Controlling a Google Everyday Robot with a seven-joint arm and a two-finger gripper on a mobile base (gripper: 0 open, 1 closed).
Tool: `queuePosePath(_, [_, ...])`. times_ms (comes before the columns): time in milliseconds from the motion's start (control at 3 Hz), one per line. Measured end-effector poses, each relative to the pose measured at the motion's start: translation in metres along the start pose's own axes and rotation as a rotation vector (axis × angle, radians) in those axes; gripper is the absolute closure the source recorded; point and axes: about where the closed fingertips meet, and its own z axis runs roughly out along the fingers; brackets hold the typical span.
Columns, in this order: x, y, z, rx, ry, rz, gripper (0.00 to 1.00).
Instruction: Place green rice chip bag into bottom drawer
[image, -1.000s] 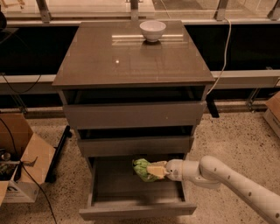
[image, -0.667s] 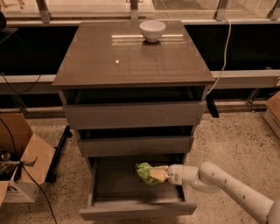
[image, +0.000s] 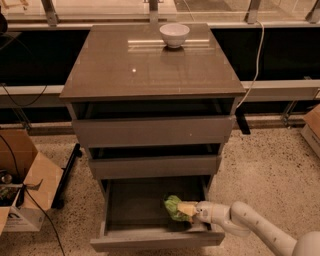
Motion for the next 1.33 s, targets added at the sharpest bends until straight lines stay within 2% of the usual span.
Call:
queuePosePath(1000, [0.003,0.0045,0.0082,-0.014,0.007,0.002,0.14])
queuePosePath(1333, [0.0035,0.0056,0.0101,-0.017,0.009,0.002,0.0])
